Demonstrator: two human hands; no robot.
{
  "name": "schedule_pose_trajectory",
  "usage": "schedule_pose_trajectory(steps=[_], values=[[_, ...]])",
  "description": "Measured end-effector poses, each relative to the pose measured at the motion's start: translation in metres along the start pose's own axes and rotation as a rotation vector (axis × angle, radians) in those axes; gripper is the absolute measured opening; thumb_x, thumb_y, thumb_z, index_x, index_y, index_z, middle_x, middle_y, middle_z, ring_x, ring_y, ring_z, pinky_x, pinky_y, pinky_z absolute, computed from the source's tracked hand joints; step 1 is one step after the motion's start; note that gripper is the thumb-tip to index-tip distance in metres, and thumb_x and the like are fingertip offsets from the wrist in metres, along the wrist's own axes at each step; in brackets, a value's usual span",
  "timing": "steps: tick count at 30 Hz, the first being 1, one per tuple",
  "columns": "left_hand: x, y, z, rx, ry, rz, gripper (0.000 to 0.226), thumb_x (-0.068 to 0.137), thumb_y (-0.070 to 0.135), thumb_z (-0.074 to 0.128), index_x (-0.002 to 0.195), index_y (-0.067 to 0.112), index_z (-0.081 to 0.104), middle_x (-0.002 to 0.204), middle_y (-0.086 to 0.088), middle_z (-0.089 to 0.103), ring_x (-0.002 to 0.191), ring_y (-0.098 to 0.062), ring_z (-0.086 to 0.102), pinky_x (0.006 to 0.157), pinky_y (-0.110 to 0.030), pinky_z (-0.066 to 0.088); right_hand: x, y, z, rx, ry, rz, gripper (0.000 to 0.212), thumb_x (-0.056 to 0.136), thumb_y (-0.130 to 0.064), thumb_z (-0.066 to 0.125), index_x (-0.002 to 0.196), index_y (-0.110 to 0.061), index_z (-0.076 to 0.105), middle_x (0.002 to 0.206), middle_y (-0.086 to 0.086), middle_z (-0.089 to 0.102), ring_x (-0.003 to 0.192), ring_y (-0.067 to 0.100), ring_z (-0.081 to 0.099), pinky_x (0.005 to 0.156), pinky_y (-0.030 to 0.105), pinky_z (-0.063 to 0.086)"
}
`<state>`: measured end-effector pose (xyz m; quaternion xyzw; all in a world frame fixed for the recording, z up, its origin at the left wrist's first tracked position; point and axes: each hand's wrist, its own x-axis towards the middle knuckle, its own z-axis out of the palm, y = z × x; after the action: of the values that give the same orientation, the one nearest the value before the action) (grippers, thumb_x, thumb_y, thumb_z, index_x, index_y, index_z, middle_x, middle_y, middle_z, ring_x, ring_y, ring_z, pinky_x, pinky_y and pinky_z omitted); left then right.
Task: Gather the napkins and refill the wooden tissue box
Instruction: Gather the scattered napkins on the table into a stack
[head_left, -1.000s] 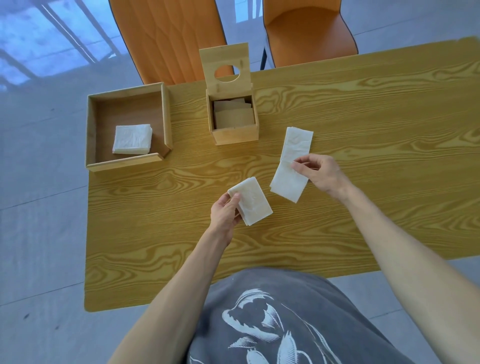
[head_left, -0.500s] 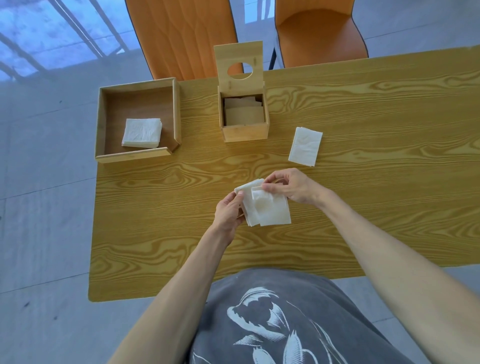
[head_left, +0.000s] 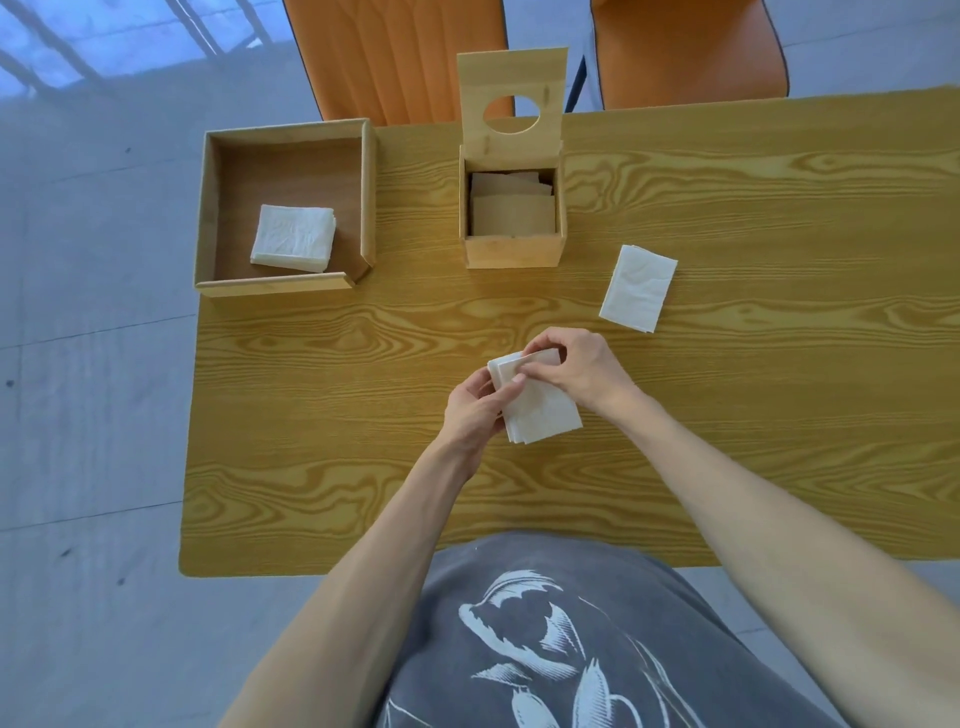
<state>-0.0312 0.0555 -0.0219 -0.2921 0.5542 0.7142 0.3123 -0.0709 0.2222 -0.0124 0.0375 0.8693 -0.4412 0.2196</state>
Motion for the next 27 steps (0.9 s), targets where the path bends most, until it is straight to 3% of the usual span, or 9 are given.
schedule_pose_trajectory(steps=[3,7,10,14,17,27], values=[[0.006,0.0,0.006,0.005,0.049,0.011,0.032,0.086,0.018,0.075,0.117,0.013,0.066,0.107,-0.004,0.075,0.097,-0.02,0.072,0.086,-0.041,0.06,0.005,0.004,0.002,-0.086,0.058,0.025,0.026,0.076,-0.043,0.078,0.096,-0.027,0.072,0.095,-0.006,0.07,0.085,0.014,0.064,0.072,0.034,0.053],[0.015,0.003,0.008,0.018,0.114,0.024,0.019,0.089,0.014,0.072,0.107,0.018,0.066,0.103,-0.003,0.073,0.096,-0.02,0.07,0.085,-0.043,0.059,0.011,0.006,-0.007,-0.068,0.204,0.044,0.032,0.083,-0.046,0.072,0.102,-0.02,0.072,0.094,-0.005,0.07,0.083,0.012,0.063,0.072,0.029,0.053],[0.021,0.006,0.009,0.014,0.14,0.01,0.018,0.089,0.015,0.072,0.104,0.022,0.066,0.105,-0.004,0.073,0.099,-0.022,0.07,0.087,-0.046,0.058,0.017,0.014,-0.022,-0.086,0.405,0.16,0.025,0.093,-0.038,0.063,0.106,-0.018,0.07,0.096,-0.004,0.071,0.084,0.014,0.066,0.069,0.031,0.054],[0.024,0.01,0.011,0.004,0.164,-0.009,0.026,0.09,0.016,0.071,0.116,0.014,0.066,0.11,-0.007,0.073,0.102,-0.026,0.07,0.086,-0.049,0.059,0.026,0.028,-0.044,-0.087,0.578,0.369,0.03,0.096,-0.038,0.055,0.115,-0.017,0.065,0.106,0.0,0.07,0.096,0.021,0.066,0.07,0.03,0.046],[0.024,0.011,0.011,-0.01,0.169,-0.016,0.025,0.092,0.016,0.069,0.116,0.014,0.066,0.11,-0.009,0.073,0.1,-0.028,0.071,0.083,-0.047,0.06,0.03,0.033,-0.058,-0.086,0.617,0.47,0.037,0.095,-0.039,0.055,0.123,-0.016,0.061,0.117,0.002,0.066,0.106,0.021,0.062,0.075,0.03,0.041],[0.022,0.011,0.01,-0.045,0.166,-0.016,0.027,0.092,0.018,0.068,0.119,0.013,0.065,0.111,-0.009,0.072,0.101,-0.029,0.071,0.085,-0.047,0.059,0.031,0.042,-0.065,-0.084,0.591,0.679,0.063,0.089,-0.051,0.061,0.137,-0.014,0.041,0.137,0.008,0.046,0.115,0.028,0.058,0.085,0.039,0.045]])
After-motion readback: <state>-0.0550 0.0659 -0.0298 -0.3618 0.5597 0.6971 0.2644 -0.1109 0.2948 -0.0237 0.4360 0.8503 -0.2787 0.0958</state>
